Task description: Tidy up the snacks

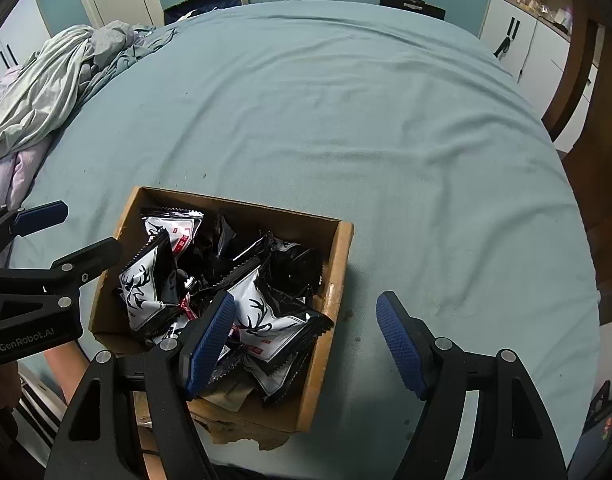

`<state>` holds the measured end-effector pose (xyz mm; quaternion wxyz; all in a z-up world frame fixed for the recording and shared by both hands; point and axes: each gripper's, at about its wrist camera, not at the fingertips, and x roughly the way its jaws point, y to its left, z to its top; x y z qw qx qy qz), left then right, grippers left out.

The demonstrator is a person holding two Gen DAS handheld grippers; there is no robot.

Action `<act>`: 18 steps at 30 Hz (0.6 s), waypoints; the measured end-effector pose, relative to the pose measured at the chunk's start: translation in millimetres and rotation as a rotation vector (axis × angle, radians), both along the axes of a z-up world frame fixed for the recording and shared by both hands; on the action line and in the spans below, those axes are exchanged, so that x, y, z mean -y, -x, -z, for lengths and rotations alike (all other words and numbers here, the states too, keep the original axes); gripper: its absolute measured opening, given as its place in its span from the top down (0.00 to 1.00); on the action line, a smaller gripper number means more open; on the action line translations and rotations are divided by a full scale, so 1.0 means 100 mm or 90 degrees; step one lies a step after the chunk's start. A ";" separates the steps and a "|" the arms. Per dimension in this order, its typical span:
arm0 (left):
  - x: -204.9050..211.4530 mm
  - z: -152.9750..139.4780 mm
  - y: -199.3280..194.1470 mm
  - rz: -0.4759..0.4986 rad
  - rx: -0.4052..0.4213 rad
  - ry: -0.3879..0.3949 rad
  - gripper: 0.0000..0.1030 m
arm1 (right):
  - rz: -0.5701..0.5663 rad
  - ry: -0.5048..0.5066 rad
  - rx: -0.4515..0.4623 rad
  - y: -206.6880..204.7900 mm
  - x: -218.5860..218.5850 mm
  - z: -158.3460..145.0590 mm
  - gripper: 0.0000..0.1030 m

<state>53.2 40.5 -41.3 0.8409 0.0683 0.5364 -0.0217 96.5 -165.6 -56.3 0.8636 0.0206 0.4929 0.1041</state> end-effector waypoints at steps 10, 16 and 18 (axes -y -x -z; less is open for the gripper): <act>0.02 0.00 -0.01 -0.003 -0.005 -0.008 0.19 | 0.001 -0.006 -0.005 -0.01 0.01 0.01 0.29; 0.02 0.00 -0.02 -0.006 -0.007 -0.007 0.19 | 0.000 -0.006 -0.005 -0.01 0.01 0.01 0.29; 0.02 0.00 -0.02 -0.006 -0.005 -0.008 0.19 | 0.000 -0.006 -0.005 -0.01 0.01 0.01 0.29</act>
